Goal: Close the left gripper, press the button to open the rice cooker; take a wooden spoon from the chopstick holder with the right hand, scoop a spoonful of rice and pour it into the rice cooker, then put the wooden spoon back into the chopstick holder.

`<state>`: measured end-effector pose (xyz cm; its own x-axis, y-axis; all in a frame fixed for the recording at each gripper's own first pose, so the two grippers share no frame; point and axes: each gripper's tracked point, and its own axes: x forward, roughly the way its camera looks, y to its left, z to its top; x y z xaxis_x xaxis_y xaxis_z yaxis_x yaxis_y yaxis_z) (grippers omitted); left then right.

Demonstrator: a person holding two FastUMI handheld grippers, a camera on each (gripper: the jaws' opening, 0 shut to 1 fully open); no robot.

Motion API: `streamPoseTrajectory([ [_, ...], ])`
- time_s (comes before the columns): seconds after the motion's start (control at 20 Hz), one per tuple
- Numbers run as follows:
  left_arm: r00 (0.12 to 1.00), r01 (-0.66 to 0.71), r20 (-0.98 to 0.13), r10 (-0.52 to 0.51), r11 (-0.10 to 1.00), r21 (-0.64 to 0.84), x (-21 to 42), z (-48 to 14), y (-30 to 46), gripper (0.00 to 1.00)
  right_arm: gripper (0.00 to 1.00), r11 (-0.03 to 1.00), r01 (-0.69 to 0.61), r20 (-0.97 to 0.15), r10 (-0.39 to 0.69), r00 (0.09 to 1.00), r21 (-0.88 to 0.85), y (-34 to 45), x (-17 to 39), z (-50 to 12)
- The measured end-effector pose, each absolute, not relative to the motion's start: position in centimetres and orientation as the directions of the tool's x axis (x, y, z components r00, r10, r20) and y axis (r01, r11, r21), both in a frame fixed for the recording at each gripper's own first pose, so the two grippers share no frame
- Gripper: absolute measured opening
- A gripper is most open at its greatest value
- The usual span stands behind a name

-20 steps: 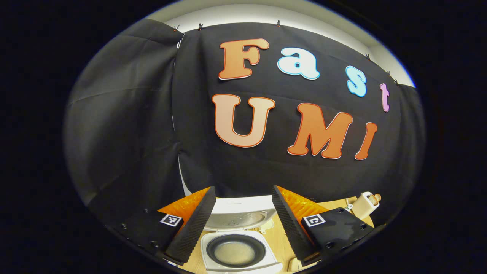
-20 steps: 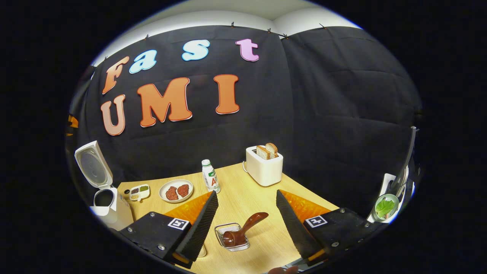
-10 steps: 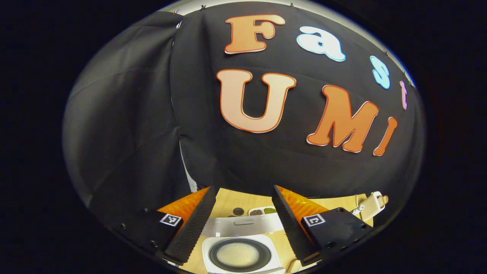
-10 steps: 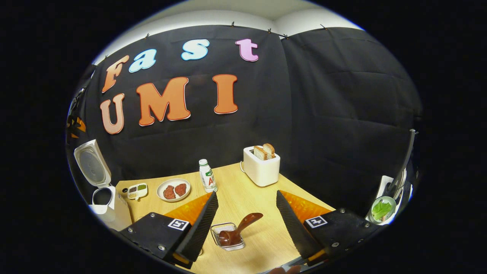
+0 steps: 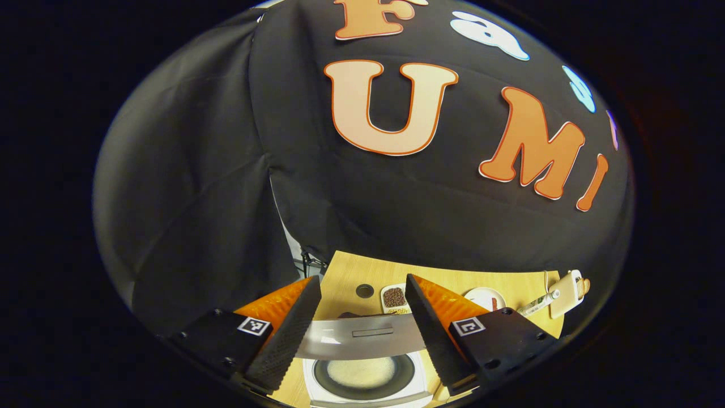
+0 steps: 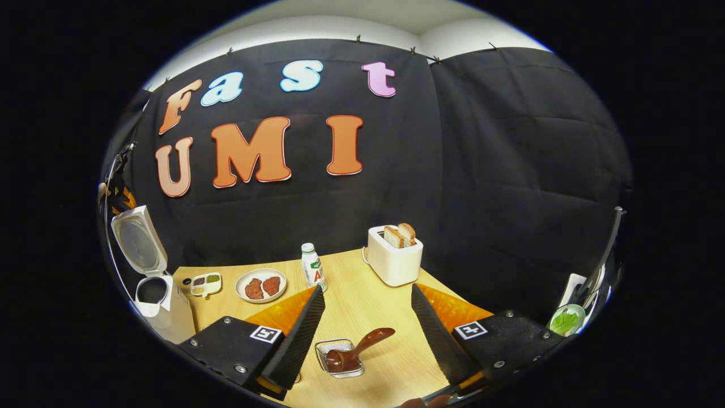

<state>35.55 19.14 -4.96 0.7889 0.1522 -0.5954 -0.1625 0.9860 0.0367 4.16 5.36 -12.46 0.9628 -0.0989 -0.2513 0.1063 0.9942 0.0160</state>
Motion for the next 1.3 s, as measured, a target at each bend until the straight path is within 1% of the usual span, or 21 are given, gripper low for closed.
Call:
streamPoseTrajectory([
  [0.2, 0.791, -0.161, -0.593, 0.149, 0.986, 0.033, 32.7, -5.3, 18.5, 1.00, 0.95, 0.997, 0.075, -0.241, -0.069, 0.968, 0.017, 6.1, 4.9, -11.9],
  [0.4, 0.794, -0.140, -0.595, 0.124, 0.990, 0.019, 28.1, -6.8, 17.3, 1.00, 0.95, 0.999, 0.029, -0.224, -0.025, 0.974, 0.014, 7.3, 5.1, -10.9],
  [0.7, 0.761, -0.147, -0.640, 0.106, 0.989, -0.011, 19.4, -13.1, 16.0, 1.00, 0.95, 0.999, -0.043, -0.175, 0.044, 0.984, 0.012, 9.0, 5.0, -8.9],
  [0.9, 0.745, -0.185, -0.661, 0.087, 0.980, -0.079, 15.5, -16.7, 16.2, 1.00, 0.95, 0.996, -0.089, -0.154, 0.090, 0.984, 0.014, 10.1, 5.2, -8.2],
  [1.3, 0.752, -0.241, -0.640, 0.156, 0.969, -0.046, 14.3, -20.1, 17.9, 1.00, 0.95, 0.992, -0.125, -0.194, 0.128, 0.973, 0.030, 11.2, 5.2, -10.5],
])
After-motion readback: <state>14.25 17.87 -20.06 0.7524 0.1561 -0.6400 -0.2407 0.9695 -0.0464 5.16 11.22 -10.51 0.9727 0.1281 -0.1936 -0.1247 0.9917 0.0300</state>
